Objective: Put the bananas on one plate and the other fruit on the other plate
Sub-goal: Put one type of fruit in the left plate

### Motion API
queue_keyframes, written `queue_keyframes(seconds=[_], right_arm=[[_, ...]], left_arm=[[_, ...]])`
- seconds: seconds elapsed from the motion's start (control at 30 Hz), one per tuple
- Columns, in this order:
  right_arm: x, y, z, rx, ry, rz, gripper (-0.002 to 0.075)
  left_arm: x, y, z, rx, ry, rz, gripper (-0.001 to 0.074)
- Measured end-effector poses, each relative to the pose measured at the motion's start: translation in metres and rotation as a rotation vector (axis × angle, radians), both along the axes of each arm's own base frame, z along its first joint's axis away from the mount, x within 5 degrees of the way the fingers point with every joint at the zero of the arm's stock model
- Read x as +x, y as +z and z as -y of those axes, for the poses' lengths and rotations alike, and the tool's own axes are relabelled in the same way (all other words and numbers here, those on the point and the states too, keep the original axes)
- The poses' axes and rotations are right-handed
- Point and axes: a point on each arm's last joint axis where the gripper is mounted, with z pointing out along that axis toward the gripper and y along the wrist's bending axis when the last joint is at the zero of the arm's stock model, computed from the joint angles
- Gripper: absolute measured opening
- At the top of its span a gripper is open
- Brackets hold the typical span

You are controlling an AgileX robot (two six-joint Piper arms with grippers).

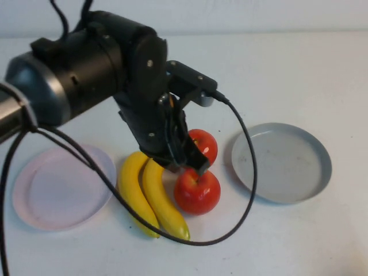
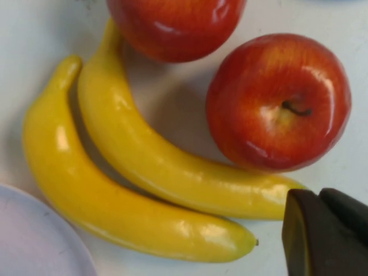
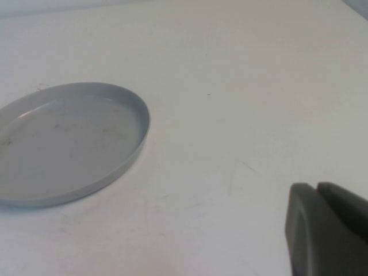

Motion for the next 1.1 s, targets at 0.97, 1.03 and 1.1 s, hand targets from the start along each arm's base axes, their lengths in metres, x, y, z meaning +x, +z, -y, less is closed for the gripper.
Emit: queue_keyframes(seconds=[0.97, 1.03, 1.1], right_arm=[[0.0, 0.0, 0.0, 0.0, 0.0, 0.0, -0.0017], [0.0, 0.0, 0.0, 0.0, 0.0, 0.0, -0.0017], [0.0, 0.0, 0.0, 0.0, 0.0, 0.0, -0.0017]], left_arm=[[0.025, -0.063, 0.04, -0.044, 0.119, -0.07, 0.0668], [0.027, -0.066, 0.041, -0.044, 0.122, -0.072, 0.0668], [0.028, -0.071, 0.042, -0.038, 0.123, -0.077, 0.0668]])
